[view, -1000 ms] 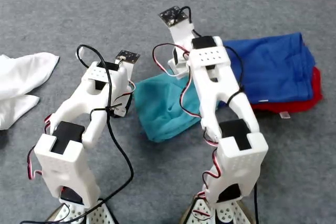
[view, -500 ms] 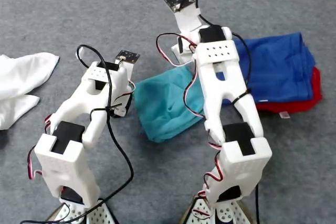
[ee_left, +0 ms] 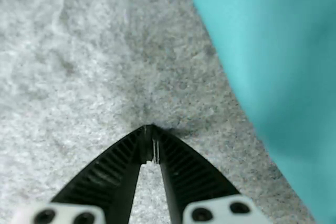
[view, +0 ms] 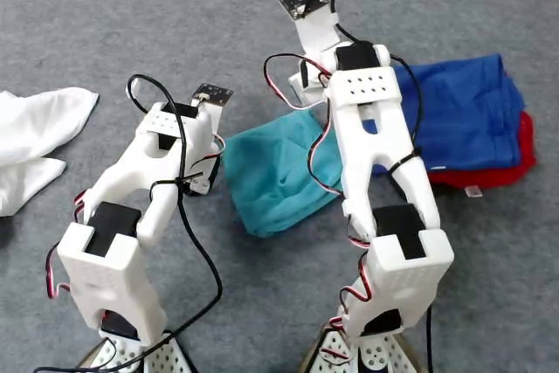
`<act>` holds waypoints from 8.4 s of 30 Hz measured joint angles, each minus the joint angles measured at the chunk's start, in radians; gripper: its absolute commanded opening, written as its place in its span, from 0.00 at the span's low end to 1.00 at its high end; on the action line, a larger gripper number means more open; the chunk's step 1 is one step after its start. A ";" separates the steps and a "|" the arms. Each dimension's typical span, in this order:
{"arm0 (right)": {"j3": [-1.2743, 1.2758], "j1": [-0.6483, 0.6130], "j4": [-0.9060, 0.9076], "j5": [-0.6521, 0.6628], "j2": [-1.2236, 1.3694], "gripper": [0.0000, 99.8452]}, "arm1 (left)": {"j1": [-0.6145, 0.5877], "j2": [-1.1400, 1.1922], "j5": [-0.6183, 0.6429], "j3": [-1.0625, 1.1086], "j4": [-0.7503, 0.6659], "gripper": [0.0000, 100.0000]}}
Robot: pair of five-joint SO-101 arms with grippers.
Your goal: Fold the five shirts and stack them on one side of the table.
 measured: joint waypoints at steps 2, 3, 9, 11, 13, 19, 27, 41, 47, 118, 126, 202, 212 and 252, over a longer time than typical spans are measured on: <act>-0.037 0.000 0.038 0.000 0.000 0.42 | 0.000 0.000 0.000 0.000 0.000 0.02; -0.066 0.000 0.066 0.000 0.000 0.42 | 0.000 0.000 0.000 0.000 0.000 0.02; -0.272 0.003 0.269 0.000 0.000 0.42 | 0.000 0.000 0.000 0.000 0.000 0.02; -0.348 0.003 0.334 -0.005 0.000 0.42 | 0.000 0.000 0.000 0.000 0.000 0.02; -0.427 0.003 0.394 -0.020 0.000 0.42 | 0.000 0.000 0.000 0.000 0.000 0.02; -0.580 0.003 0.491 -0.026 0.000 0.42 | 0.000 0.000 0.000 0.000 0.000 0.02; -0.629 0.003 0.557 -0.026 0.000 0.42 | 0.000 0.000 0.000 0.000 0.000 0.02; -0.629 0.003 0.578 -0.026 -0.269 0.42 | 0.000 0.000 0.000 0.000 0.000 0.02; -0.615 0.038 0.578 -0.026 -0.384 0.42 | 0.000 0.000 0.000 0.000 0.000 0.02; -0.417 0.002 0.417 -0.239 0.400 0.22 | 0.000 0.000 0.000 0.000 0.000 0.02; -0.414 -0.037 0.296 -0.239 0.528 0.00 | 0.000 0.000 0.000 0.000 0.000 0.02; -0.672 -0.023 0.551 0.311 0.629 0.07 | 0.000 0.000 0.000 0.000 0.000 0.02; -0.841 -0.025 0.525 0.256 0.631 0.02 | 0.000 0.000 0.000 0.000 0.000 0.02; -0.916 0.081 0.529 0.330 0.795 0.03 | 0.000 0.000 0.000 0.000 0.000 0.02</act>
